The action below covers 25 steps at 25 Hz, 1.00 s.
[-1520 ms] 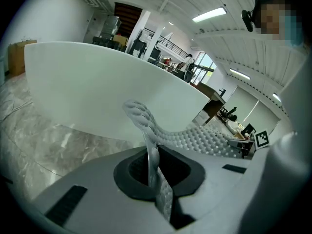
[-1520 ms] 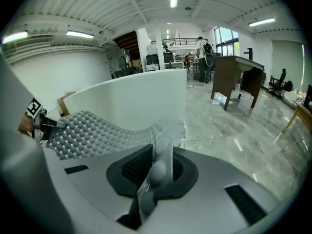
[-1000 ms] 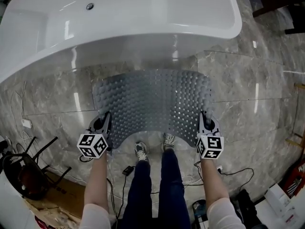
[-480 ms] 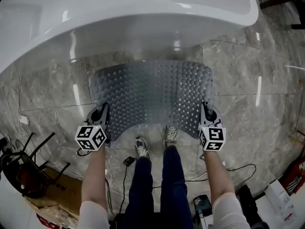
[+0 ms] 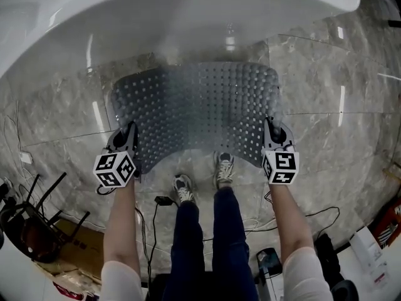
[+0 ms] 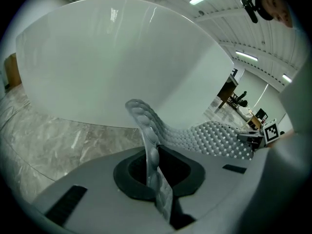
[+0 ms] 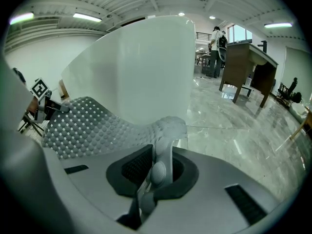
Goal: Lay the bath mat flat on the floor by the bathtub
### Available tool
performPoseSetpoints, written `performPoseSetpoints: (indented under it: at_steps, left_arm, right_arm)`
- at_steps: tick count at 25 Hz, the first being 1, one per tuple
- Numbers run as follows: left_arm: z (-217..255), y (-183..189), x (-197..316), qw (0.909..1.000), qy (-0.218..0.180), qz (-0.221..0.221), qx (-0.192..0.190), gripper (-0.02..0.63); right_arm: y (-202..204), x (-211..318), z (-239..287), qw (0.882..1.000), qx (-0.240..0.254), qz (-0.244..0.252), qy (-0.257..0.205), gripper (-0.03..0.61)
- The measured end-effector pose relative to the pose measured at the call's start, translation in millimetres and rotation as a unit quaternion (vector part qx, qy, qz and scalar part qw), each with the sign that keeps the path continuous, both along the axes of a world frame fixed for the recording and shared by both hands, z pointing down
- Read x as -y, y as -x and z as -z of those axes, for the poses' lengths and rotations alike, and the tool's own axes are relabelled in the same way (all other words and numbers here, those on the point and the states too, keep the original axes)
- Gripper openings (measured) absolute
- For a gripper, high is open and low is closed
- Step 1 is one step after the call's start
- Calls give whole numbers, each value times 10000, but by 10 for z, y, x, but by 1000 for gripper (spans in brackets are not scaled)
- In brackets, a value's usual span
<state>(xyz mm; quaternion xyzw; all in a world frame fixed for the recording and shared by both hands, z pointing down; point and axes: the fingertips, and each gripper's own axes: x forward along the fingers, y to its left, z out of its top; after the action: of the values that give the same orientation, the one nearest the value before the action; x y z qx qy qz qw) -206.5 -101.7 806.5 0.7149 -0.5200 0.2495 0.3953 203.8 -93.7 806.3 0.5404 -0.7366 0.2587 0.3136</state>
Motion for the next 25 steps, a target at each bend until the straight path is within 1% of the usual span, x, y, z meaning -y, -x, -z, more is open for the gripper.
performPoseSetpoints:
  at_steps: [5, 13, 19, 25]
  left_arm:
    - [-237, -42, 54, 10000, 53, 70, 22, 41]
    - [-521, -25, 67, 9996, 217, 173, 80, 41]
    - [-674, -18, 102, 9993, 276, 237, 107, 41]
    - [-826, -17, 140, 9991, 338, 178, 196, 43]
  right_arm:
    - [-16, 32, -231, 9999, -6, -110, 84, 38]
    - [-11, 171, -517, 9999, -83, 86, 114, 38]
    - [-19, 235, -682, 9998, -78, 78, 144, 38]
    - [-20, 218, -839, 9997, -26, 2, 245, 38]
